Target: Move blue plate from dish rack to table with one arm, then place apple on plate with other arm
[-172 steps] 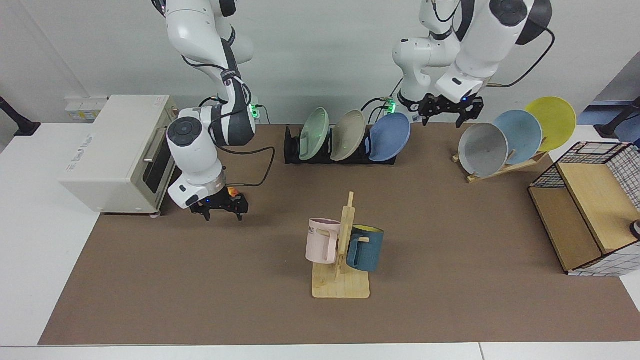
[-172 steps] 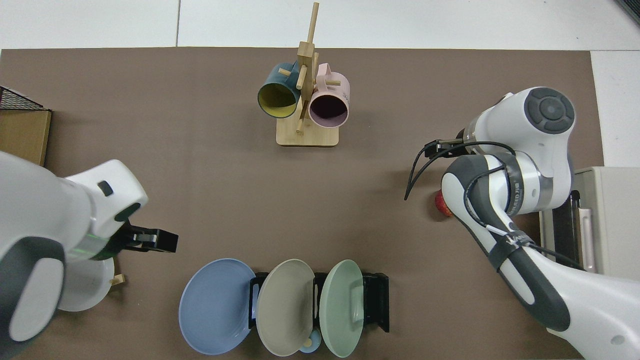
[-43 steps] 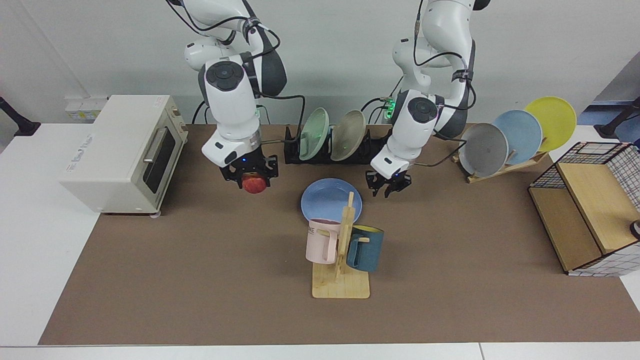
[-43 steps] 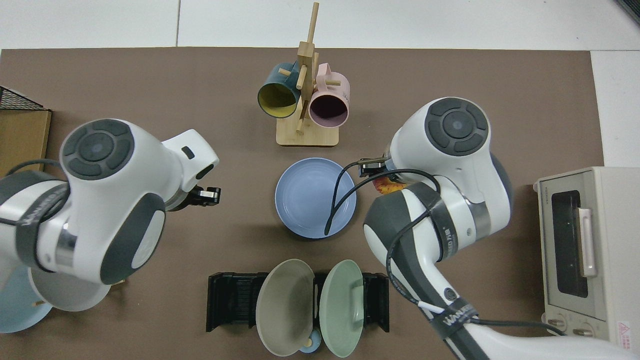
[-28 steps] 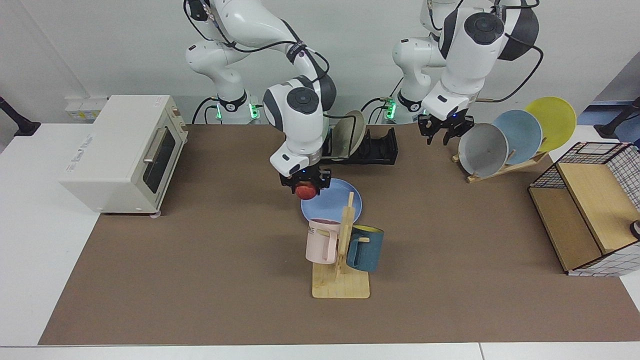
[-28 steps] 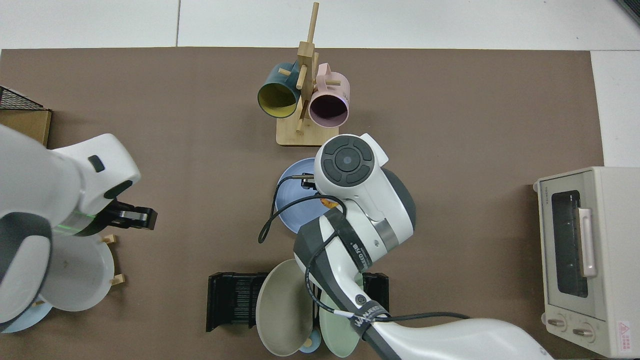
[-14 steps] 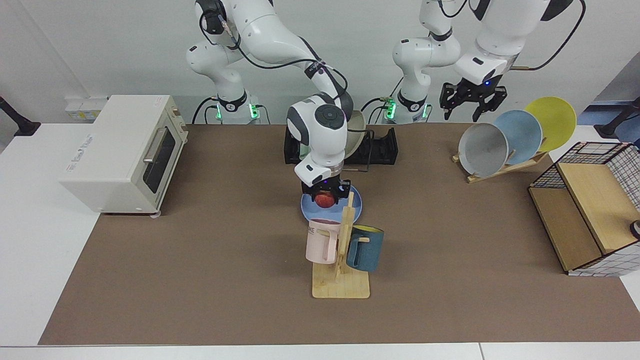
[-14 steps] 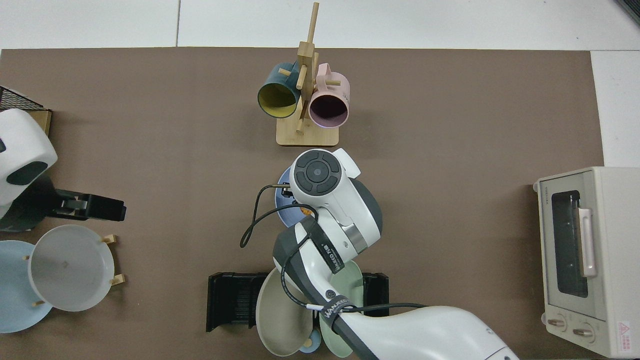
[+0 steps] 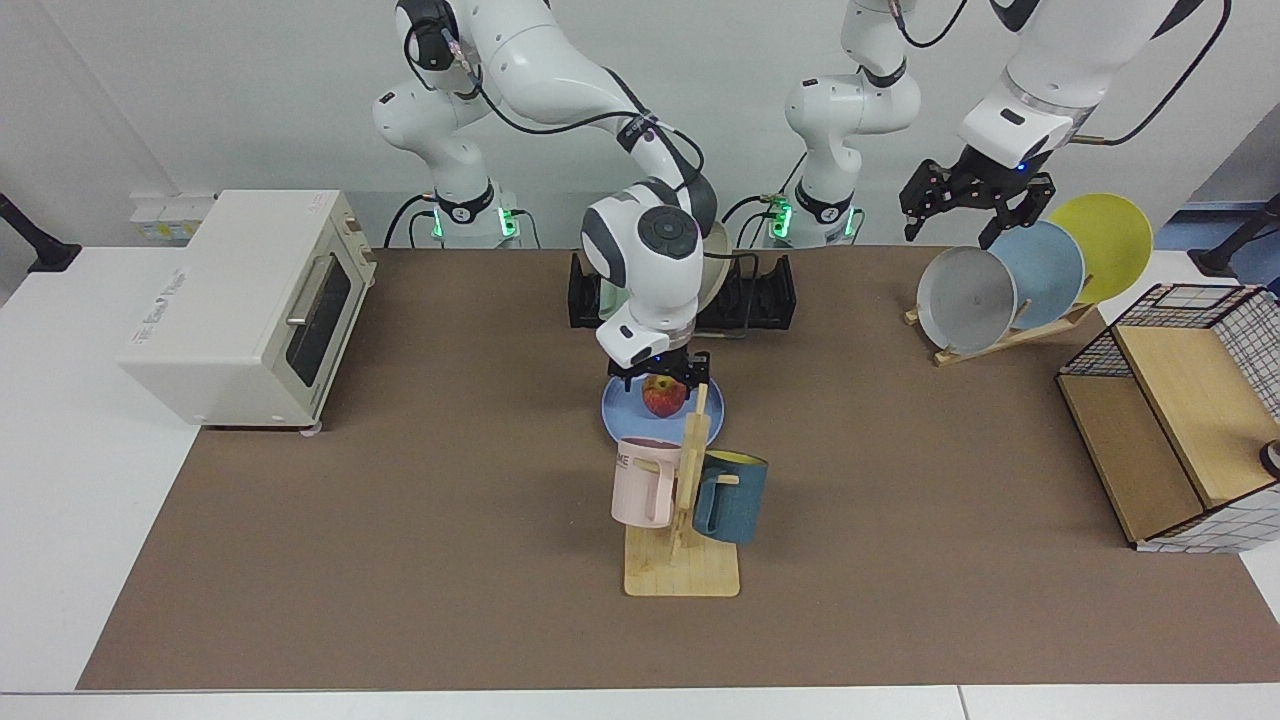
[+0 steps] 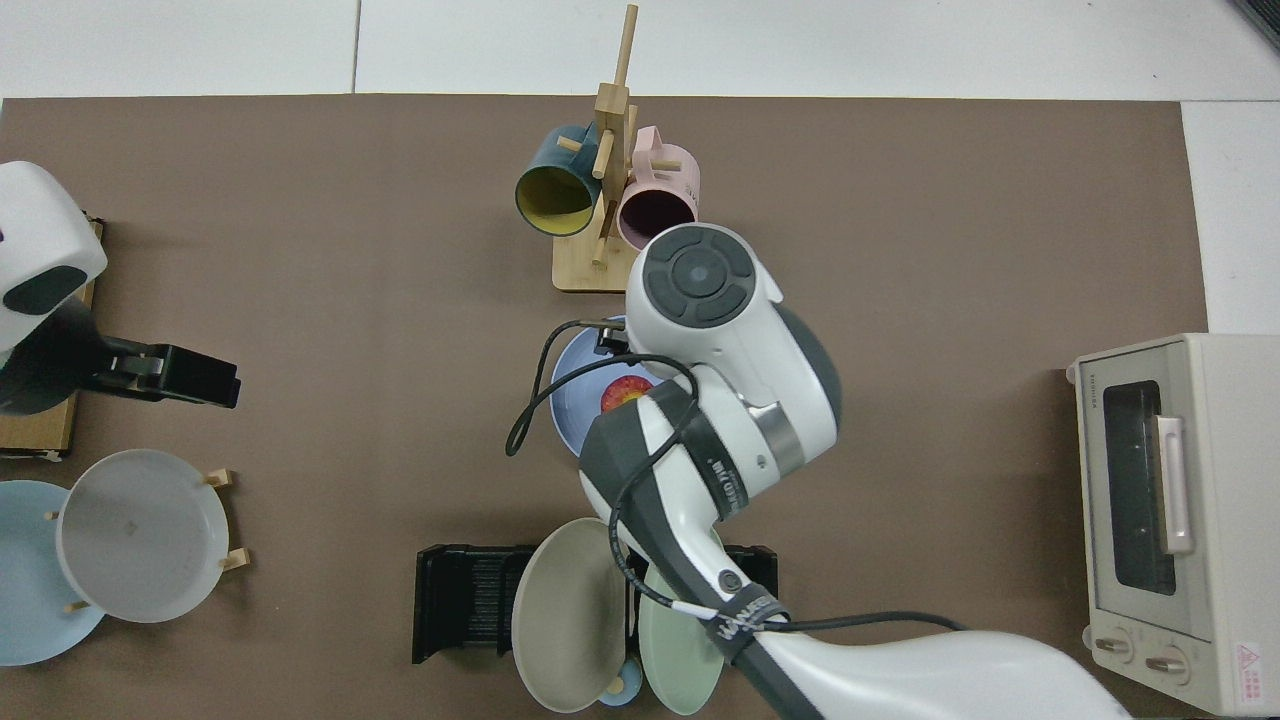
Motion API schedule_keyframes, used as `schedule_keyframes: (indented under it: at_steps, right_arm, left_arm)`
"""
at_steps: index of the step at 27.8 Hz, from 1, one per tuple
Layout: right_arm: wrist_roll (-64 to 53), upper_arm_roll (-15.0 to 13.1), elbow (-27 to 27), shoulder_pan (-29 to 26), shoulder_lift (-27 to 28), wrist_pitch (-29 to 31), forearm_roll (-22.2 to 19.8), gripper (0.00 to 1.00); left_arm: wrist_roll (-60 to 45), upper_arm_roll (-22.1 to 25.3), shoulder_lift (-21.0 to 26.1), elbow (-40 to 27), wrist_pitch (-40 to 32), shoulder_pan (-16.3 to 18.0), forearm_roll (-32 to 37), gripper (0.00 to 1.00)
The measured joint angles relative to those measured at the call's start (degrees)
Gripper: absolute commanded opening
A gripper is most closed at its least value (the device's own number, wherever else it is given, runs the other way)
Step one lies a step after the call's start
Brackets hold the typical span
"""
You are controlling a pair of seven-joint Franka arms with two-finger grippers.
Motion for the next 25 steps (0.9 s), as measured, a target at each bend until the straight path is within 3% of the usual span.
schedule_keyframes:
  at_steps: [3,8,15,25]
  right_arm:
    - [-7.09,-0.46,3.47,-3.08,-1.49,-3.92,-0.01,1.00]
    - [-18.09,-2.22,5.70,-8.36,-3.50,-5.62,-0.02,1.00]
    - [-29.70,-5.17,5.96,-14.40,-5.18,-5.68,-0.72,1.00]
    - [-43.88,-5.68,3.86,-23.52,-10.12,-7.61,-0.68,1.00]
  left_arm:
    - [0.20,0.01,0.00,-0.05,-0.10,0.00,0.11,0.99]
    - [0.30,0.08,-0.01,-0.05,-0.15,0.04,0.40,0.99]
    - [1.23,0.07,-0.01,-0.05,-0.03,0.04,1.50,1.00]
    - [1.26,0.54,-0.56,0.04,-0.04,0.83,1.71,1.00]
